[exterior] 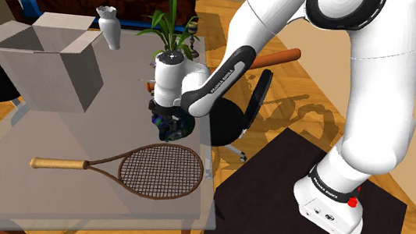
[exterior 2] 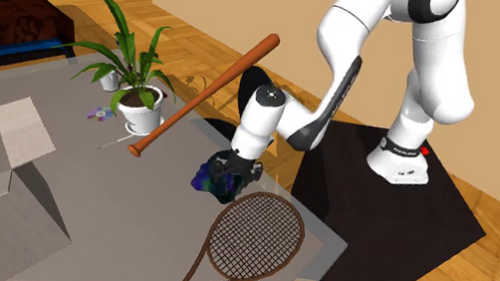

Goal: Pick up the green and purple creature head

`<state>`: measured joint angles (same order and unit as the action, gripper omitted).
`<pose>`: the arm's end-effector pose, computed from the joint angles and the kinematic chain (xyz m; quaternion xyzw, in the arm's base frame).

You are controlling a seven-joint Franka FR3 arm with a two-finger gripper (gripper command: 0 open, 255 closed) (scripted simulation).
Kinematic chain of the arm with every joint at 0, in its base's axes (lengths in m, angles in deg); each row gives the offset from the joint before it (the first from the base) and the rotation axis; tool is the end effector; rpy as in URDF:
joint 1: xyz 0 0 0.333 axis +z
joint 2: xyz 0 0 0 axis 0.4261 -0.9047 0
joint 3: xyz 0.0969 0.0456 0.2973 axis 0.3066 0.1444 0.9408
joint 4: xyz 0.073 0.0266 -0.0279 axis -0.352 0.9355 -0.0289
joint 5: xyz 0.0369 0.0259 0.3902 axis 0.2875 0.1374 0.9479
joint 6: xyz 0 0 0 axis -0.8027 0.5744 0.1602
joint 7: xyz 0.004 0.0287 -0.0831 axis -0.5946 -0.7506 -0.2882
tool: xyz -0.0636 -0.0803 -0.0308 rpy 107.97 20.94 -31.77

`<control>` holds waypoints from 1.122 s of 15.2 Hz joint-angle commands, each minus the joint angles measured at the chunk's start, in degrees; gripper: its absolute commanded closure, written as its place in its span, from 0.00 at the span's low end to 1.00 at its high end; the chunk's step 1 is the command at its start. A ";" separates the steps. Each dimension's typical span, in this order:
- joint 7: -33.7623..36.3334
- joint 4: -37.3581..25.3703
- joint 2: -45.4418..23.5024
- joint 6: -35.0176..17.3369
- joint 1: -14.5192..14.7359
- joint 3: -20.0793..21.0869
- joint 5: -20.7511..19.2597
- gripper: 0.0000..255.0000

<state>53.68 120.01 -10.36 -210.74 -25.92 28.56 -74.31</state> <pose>0.5431 0.2482 0.2046 -0.7704 0.6277 -0.0880 0.0679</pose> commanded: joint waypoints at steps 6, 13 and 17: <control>0.35 -0.38 -0.72 -0.34 0.34 -0.48 -0.53 1.00; -0.62 0.00 0.63 0.60 -0.43 0.59 0.71 1.00; -2.62 0.51 3.11 2.45 -1.92 2.56 3.16 1.00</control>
<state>51.85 120.48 -8.07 -208.86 -27.30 30.43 -71.98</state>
